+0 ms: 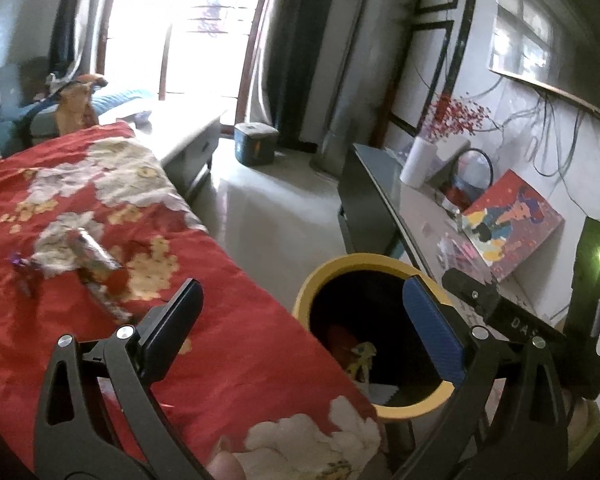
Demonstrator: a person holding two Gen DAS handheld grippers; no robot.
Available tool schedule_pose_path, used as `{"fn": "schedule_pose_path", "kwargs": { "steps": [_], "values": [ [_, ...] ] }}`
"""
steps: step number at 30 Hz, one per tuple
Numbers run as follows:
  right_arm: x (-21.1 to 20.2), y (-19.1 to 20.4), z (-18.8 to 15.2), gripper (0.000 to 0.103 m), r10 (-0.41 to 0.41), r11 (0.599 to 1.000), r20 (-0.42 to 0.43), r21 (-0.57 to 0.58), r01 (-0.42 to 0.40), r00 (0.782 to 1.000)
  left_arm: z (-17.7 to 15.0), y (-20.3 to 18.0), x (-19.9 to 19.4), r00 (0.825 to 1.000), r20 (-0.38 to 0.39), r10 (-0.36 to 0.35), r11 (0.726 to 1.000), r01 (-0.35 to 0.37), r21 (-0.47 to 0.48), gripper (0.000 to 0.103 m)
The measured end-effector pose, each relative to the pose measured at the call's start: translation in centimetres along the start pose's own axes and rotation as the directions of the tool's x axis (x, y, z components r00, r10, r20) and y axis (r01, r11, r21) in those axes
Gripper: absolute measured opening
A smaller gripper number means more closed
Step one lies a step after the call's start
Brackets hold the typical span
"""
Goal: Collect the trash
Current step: 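Move both open tools back over the remaining wrappers on the bed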
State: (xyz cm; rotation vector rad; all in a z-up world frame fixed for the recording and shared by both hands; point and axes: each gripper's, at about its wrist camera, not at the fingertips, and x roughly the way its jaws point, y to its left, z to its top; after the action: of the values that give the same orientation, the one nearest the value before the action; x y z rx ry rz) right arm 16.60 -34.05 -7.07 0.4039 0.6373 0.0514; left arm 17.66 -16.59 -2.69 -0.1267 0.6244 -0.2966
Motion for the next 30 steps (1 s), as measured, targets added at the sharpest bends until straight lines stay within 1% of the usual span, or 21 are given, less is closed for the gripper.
{"fn": "schedule_pose_path", "kwargs": {
  "steps": [9,16,23,30],
  "values": [
    [-0.9,4.2,-0.7,0.071,0.065,0.994,0.005,-0.084,-0.065,0.998,0.3,2.7,-2.5,0.996,0.065,0.063,0.998,-0.061,-0.031,0.092],
    [-1.5,7.6,-1.5,0.072,0.127,0.98,-0.005,-0.154,-0.126,0.992,0.5,4.5,-4.2,0.989,0.103,0.106,0.993,-0.1,-0.064,0.092],
    [-1.8,10.5,-2.3,0.072,0.167,0.963,-0.024,-0.211,-0.168,0.986,0.7,6.7,-5.7,0.98,0.134,0.149,0.985,-0.135,-0.112,0.092],
    [-1.7,12.5,-3.5,0.073,0.193,0.946,-0.057,-0.254,-0.201,0.98,0.6,9.0,-6.8,0.971,0.147,0.187,0.974,-0.164,-0.156,0.092]
  ]
}}
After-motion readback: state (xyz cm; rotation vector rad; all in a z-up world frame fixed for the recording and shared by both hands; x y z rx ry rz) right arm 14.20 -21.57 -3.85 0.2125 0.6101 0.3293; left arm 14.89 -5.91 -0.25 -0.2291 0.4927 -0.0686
